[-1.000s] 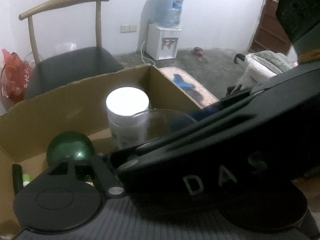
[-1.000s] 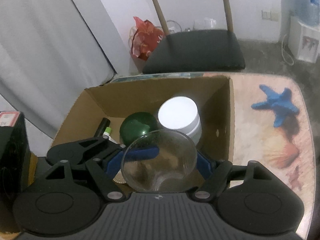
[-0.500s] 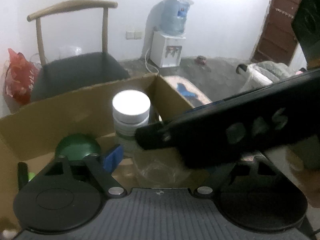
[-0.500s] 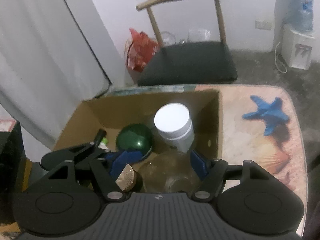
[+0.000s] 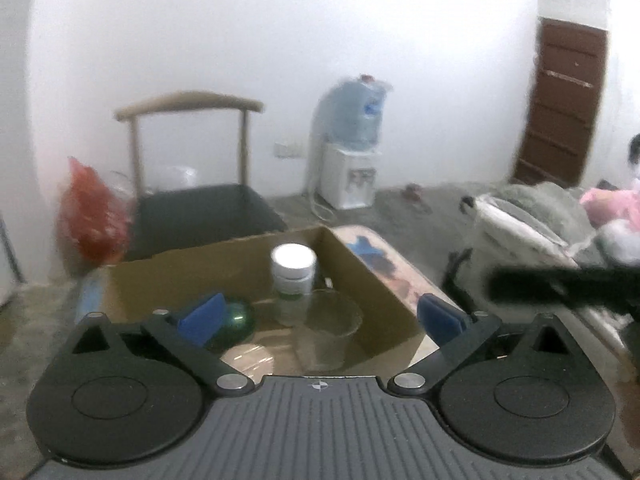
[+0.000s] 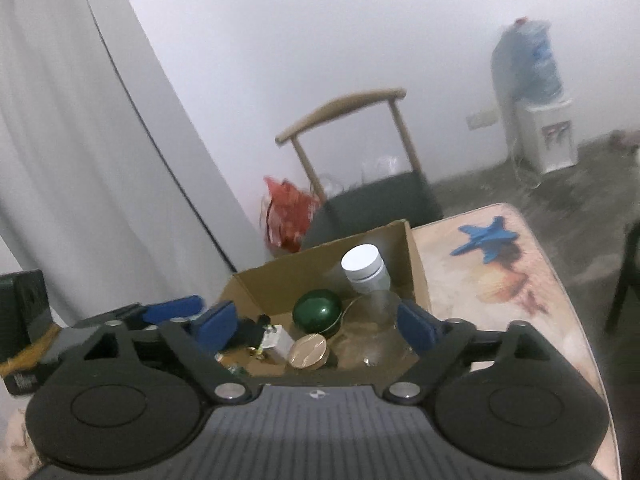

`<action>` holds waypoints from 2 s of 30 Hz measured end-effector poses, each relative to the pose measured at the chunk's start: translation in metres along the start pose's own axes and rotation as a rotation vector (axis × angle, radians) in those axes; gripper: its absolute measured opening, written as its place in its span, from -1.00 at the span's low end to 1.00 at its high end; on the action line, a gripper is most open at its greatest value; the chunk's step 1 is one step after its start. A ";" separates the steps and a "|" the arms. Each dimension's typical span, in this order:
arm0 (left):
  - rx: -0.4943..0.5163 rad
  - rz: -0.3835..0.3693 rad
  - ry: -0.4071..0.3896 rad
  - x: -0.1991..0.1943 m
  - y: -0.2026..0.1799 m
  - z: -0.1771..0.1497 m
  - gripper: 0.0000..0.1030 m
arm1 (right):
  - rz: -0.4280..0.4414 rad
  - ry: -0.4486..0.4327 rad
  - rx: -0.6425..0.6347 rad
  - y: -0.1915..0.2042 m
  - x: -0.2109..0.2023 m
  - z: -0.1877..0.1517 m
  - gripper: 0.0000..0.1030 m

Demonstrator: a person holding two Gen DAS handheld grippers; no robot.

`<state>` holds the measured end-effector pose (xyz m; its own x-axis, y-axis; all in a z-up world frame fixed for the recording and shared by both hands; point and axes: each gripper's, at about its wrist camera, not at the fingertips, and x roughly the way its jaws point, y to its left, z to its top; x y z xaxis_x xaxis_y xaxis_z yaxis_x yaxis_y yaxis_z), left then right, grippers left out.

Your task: Organize rigid objects

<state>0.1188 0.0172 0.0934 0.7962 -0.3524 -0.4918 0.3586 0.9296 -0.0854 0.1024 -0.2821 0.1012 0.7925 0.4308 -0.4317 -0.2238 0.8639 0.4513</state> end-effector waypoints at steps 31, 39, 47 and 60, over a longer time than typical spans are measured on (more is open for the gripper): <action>-0.236 0.418 0.120 -0.005 0.022 -0.063 0.99 | -0.381 0.047 -0.342 0.070 0.018 -0.067 1.00; -0.217 0.428 0.131 0.022 0.033 -0.050 0.99 | -0.383 0.104 -0.349 0.066 0.071 -0.057 1.00; -0.198 0.411 0.164 0.038 0.033 -0.045 0.99 | -0.400 0.121 -0.326 0.055 0.094 -0.050 1.00; -0.172 0.410 0.185 0.045 0.014 -0.039 0.99 | -0.418 0.136 -0.283 0.033 0.097 -0.047 1.00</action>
<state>0.1408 0.0184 0.0361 0.7497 0.0577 -0.6592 -0.0648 0.9978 0.0136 0.1449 -0.1998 0.0375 0.7705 0.0479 -0.6356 -0.0639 0.9980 -0.0022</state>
